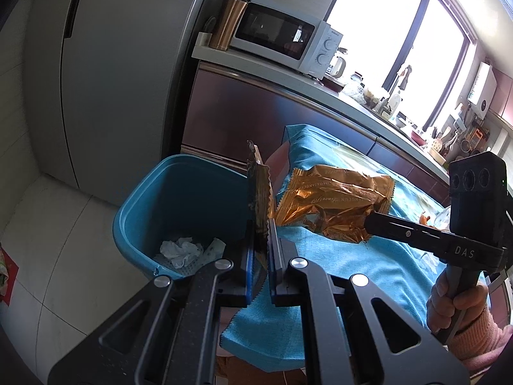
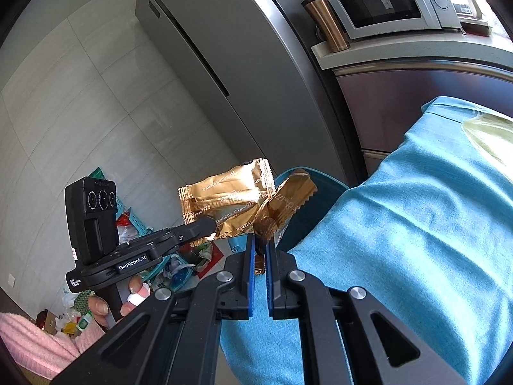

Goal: Collect trash
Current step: 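Lower the wrappers into the bin and open the left tool while the right tool releases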

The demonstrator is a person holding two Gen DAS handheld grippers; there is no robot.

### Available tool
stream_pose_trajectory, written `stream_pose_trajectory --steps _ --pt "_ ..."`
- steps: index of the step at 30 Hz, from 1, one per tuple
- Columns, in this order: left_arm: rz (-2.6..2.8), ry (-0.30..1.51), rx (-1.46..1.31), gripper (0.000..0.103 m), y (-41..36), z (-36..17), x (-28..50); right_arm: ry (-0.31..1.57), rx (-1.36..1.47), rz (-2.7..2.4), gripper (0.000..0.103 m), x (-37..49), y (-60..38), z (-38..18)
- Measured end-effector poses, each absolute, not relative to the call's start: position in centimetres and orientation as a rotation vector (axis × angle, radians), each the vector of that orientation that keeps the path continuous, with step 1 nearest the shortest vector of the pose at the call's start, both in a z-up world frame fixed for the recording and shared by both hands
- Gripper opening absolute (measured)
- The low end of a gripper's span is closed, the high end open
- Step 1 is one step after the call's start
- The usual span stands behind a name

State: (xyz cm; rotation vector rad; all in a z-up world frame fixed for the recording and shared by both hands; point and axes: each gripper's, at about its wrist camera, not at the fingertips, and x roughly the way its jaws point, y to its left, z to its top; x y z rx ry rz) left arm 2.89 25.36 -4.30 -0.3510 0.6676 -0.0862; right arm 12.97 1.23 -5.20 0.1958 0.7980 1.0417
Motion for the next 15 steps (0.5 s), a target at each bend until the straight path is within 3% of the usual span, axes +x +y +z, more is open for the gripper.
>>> stream_pose_trajectory --steps 15 --pt "-0.06 0.68 -0.355 0.007 25.7 -4.9 3.4 0.811 0.184 1.048 0.005 13.5 2.4 -5.3"
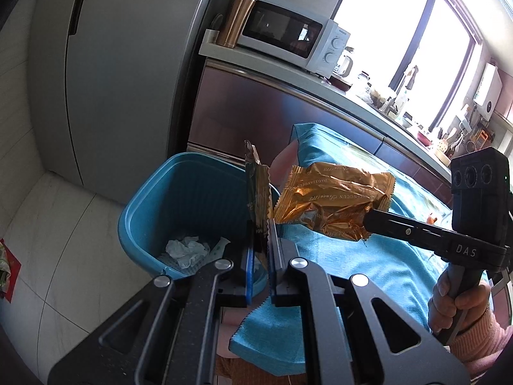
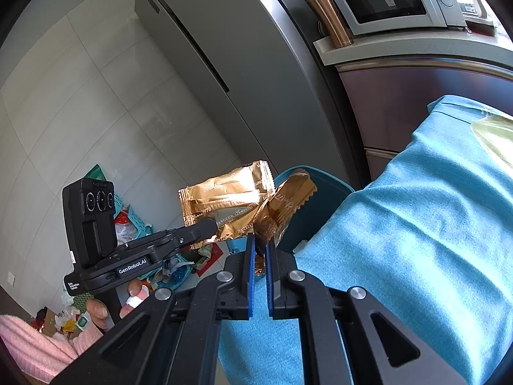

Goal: Collect trash
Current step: 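Lower the wrappers into the bin and open the left tool while the right tool releases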

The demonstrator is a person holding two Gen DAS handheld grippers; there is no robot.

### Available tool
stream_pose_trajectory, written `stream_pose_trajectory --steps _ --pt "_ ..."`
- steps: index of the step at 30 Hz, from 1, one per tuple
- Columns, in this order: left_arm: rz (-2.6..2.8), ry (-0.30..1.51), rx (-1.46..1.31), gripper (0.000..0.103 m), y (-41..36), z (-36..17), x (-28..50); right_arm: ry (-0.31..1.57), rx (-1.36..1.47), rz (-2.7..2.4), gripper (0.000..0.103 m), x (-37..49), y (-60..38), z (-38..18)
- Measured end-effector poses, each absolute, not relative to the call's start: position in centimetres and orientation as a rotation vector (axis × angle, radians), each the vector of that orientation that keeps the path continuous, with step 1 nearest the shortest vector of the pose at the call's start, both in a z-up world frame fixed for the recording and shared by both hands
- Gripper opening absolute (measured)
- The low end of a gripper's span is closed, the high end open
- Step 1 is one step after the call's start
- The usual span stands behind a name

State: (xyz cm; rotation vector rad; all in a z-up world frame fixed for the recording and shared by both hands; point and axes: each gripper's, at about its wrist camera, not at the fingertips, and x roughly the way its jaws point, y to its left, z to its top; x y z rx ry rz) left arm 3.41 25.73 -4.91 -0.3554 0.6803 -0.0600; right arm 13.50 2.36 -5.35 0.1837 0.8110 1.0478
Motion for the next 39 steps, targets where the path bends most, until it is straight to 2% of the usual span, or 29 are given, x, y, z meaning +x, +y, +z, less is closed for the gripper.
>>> stream_pose_trajectory --steps 39 --pt "0.034 0.742 -0.392 0.007 27.0 -7.3 5.6 0.901 0.12 1.032 0.005 15.6 6.3 -6.4"
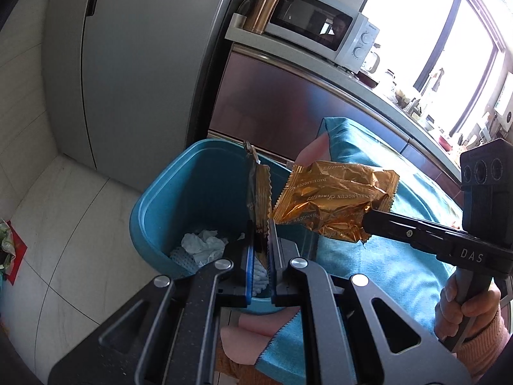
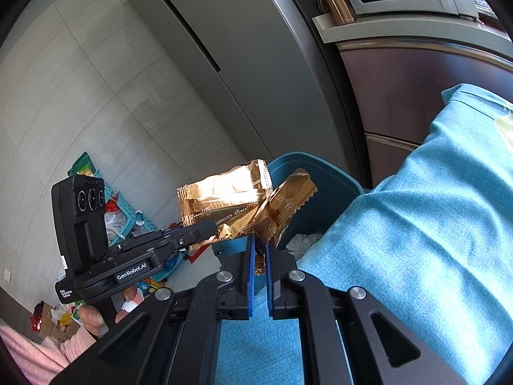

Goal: Collect trash
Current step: 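Lower the wrappers into the bin and open the left tool while the right tool releases, then withdraw both open tools from the bin back over the table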

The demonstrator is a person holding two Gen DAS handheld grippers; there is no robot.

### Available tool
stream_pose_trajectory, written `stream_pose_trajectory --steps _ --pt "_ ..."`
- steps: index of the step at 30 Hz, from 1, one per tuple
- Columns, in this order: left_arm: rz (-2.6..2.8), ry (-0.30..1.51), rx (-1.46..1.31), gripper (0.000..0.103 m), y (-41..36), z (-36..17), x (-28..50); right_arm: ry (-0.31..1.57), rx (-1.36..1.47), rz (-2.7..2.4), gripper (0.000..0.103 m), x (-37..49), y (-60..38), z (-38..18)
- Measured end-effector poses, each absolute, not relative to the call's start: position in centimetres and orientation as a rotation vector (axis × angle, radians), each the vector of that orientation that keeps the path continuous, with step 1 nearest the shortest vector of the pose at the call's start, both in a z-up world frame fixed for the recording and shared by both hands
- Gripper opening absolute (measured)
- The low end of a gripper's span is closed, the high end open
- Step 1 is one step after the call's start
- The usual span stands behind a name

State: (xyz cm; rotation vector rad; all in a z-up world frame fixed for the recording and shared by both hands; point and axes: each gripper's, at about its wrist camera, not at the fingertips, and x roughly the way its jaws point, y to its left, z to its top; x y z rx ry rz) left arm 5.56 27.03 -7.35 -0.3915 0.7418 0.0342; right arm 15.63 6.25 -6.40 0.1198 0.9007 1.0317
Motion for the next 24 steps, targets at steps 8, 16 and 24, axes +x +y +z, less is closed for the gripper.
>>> stream_pose_trajectory --steps 8,16,24 --pt "0.058 0.775 -0.401 0.007 27.4 -8.8 7.0 0.932 0.1 1.003 0.005 16.5 7.9 -7.0" --pt "0.074 0.8 -0.399 0.012 27.2 -10.2 8.5 0.974 0.074 0.98 0.008 17.3 9.7 -7.8" --pt "0.081 0.829 -0.425 0.019 27.2 -11.8 9.3 0.969 0.094 0.975 0.012 17.0 8.5 -8.0"
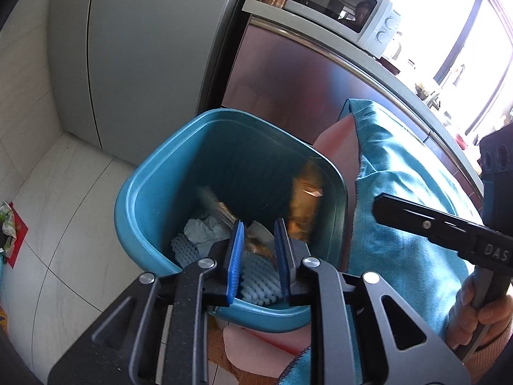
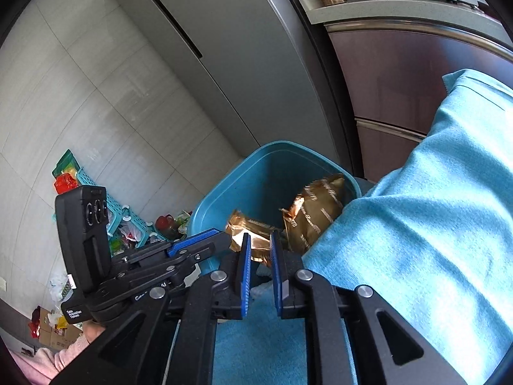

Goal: Collect trash
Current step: 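Withdraw both open tools from the bin back over the table, then grasp the white blue-dotted paper cup by its rim with the right tool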

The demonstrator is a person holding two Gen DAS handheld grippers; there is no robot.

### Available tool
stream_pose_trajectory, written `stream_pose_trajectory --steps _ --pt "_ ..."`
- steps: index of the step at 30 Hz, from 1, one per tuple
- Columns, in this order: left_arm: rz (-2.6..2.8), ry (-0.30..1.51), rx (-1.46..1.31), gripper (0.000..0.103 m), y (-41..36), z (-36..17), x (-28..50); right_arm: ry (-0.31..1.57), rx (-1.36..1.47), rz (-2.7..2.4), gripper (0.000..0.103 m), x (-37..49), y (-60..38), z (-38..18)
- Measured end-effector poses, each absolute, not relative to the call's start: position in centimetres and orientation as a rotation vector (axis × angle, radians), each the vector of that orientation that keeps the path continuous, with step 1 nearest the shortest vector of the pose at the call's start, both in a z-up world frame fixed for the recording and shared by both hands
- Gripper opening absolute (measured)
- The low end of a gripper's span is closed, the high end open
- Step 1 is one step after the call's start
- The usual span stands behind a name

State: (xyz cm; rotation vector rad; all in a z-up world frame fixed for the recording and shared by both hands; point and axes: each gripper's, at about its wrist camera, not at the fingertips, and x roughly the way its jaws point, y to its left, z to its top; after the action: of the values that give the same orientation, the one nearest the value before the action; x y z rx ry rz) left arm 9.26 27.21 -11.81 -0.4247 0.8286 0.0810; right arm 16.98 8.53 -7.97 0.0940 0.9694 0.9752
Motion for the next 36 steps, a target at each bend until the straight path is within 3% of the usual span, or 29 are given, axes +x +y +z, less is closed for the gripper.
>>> stream_pose_trajectory --steps 10,15,28,36 --pt "-0.001 0.758 -0.413 0.023 24.9 -9.7 8.2 0.88 0.125 0.995 0.022 13.9 1.9 -6.3" --pt "-0.113 0.717 -0.356 0.035 21.1 -7.6 8.1 0.785 0.151 0.94 0.029 11.6 -4.0 -4.5" --pt "-0.486 0.715 -0.166 0.04 4.3 -4.6 10.8 0.657 0.266 0.446 0.035 7.3 -23.1 -4.3" --pt "-0.639 0.776 -0.042 0.041 -6.2 -5.1 13.0 0.636 0.368 0.234 0.046 7.5 -31.5 -6.0"
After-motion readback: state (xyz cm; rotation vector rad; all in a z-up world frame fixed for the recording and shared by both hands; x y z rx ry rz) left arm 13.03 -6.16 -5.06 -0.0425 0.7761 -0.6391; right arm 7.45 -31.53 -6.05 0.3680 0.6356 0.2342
